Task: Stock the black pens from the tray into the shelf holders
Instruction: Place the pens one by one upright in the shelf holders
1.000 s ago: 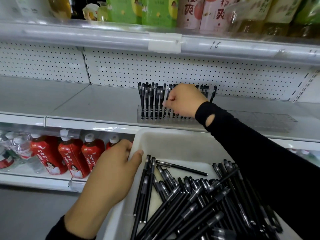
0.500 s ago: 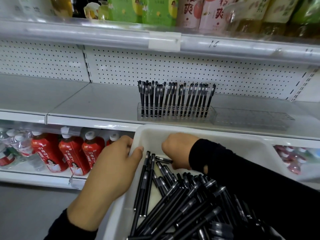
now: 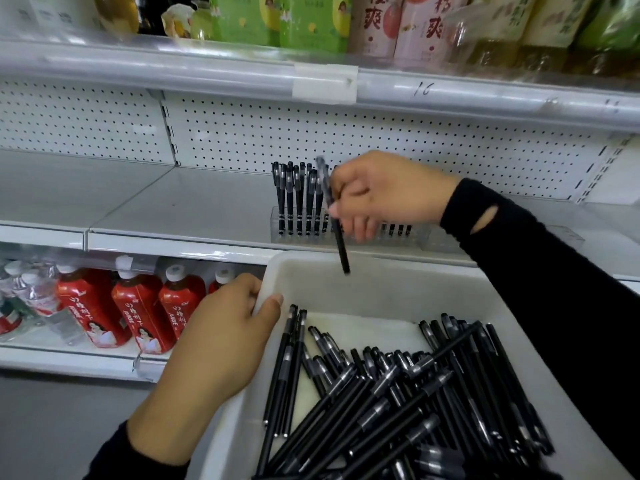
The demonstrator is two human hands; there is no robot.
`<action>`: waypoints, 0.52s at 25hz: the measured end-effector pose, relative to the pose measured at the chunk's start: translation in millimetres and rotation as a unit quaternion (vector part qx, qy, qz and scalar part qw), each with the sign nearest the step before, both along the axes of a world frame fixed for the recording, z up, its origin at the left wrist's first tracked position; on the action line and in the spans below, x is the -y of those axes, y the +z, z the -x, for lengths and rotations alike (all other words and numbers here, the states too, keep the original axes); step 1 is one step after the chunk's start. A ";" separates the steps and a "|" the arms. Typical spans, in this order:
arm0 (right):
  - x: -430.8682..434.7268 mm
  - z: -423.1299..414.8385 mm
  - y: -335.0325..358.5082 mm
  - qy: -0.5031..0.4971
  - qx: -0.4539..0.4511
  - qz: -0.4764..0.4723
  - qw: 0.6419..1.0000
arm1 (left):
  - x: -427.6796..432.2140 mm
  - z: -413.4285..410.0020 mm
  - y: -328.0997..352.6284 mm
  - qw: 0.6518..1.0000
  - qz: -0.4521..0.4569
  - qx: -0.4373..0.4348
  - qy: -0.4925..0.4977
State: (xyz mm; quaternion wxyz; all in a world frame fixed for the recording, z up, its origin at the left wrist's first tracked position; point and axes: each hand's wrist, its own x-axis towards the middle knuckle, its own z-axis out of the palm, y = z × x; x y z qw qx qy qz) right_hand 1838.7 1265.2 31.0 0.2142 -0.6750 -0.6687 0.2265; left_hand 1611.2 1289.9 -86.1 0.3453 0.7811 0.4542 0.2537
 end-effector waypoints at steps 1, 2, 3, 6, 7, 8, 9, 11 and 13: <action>-6.5 -7.8 2.4 -0.029 -0.029 -0.041 0.998 | 0.3 0.1 0.1 1.000 0.003 0.002 0.000; -14.7 -15.3 1.0 -0.058 -0.042 -0.073 0.995 | 0.9 0.2 0.5 1.000 0.005 0.004 0.000; -24.8 -22.3 -2.6 -0.088 -0.045 -0.100 0.990 | 1.0 0.1 0.6 1.000 0.006 0.005 0.000; -58.3 -40.0 -23.4 -0.169 -0.034 -0.176 0.969 | 0.7 -0.2 0.3 1.000 0.003 0.006 0.003; -68.1 -44.4 -32.0 -0.190 -0.023 -0.195 0.962 | 0.1 0.0 0.0 1.000 0.002 0.007 0.005; -77.7 -49.4 -42.3 -0.208 -0.008 -0.208 0.956 | -0.3 0.1 0.0 1.000 0.002 0.009 0.005; -85.7 -53.7 -53.1 -0.222 0.003 -0.216 0.951 | -0.4 0.7 -0.3 1.000 0.004 0.012 0.004; -97.8 -59.7 -71.0 -0.242 0.018 -0.222 0.944 | -0.6 1.8 -0.9 1.000 0.004 0.016 0.003; -106.0 -62.4 -83.8 -0.251 0.046 -0.225 0.940 | -1.7 2.1 -2.3 1.000 0.004 0.012 0.002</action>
